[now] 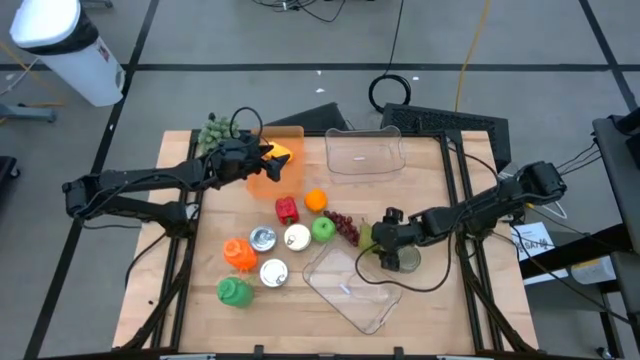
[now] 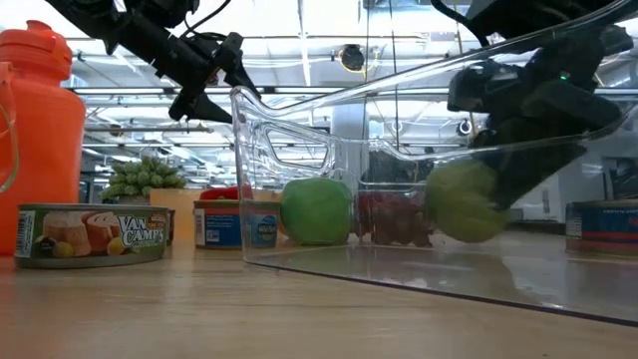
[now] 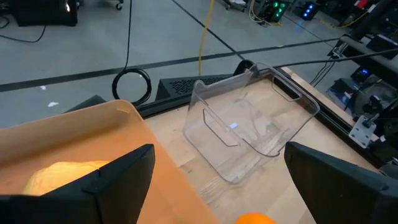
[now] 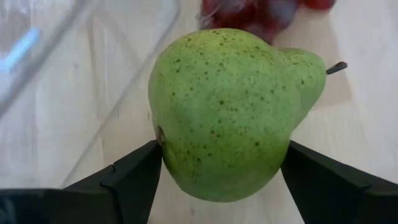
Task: Pick & Place Food Item
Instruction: Put the pear into the orange bin, then put the grapes into the orange bin
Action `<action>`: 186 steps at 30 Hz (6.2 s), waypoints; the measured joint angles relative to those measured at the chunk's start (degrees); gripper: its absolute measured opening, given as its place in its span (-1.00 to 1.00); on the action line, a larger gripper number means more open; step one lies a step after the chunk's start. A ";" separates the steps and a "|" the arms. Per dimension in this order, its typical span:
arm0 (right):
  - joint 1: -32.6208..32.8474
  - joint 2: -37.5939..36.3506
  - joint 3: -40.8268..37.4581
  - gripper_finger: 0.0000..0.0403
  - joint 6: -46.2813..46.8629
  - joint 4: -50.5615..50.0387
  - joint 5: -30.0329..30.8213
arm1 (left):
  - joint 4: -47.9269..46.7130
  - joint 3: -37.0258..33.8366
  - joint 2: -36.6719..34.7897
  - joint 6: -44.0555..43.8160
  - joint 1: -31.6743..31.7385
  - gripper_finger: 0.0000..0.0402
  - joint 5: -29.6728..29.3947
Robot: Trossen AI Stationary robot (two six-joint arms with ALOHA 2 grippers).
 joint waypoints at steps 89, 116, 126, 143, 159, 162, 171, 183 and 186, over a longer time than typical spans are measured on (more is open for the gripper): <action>-8.89 -2.21 0.07 0.49 -42.54 49.84 17.26 | 23.36 9.77 13.83 16.19 -6.91 0.38 18.56; -13.81 -6.45 0.06 0.44 -34.25 40.86 8.19 | 25.38 -18.43 8.92 11.81 -1.65 0.57 -26.34; -13.79 -6.49 0.04 0.49 -28.02 36.53 4.44 | 25.66 -18.43 8.92 11.47 -0.90 0.87 -20.85; -12.94 -3.11 -2.93 0.45 -6.52 22.52 -0.64 | 26.46 -18.43 8.92 10.22 -1.90 0.77 -20.76; -15.65 8.32 -1.70 0.45 -5.07 29.65 -12.64 | 26.95 -18.43 8.92 9.02 -1.99 0.75 -19.43; -16.15 9.57 -1.60 0.45 -5.06 29.92 -12.64 | 26.95 -18.43 8.92 8.74 -1.99 0.74 -19.34; -16.74 11.51 -1.51 0.45 -5.45 27.76 -12.56 | 26.93 -18.43 8.92 8.76 -1.99 0.74 -19.32; -19.01 1.28 -1.62 0.45 -4.84 16.32 5.02 | 26.84 -18.43 8.92 8.57 -1.99 0.74 -19.32; -19.04 -0.94 -1.60 0.45 -3.53 16.59 3.84 | 26.84 -18.43 8.92 8.57 -1.99 0.74 -19.32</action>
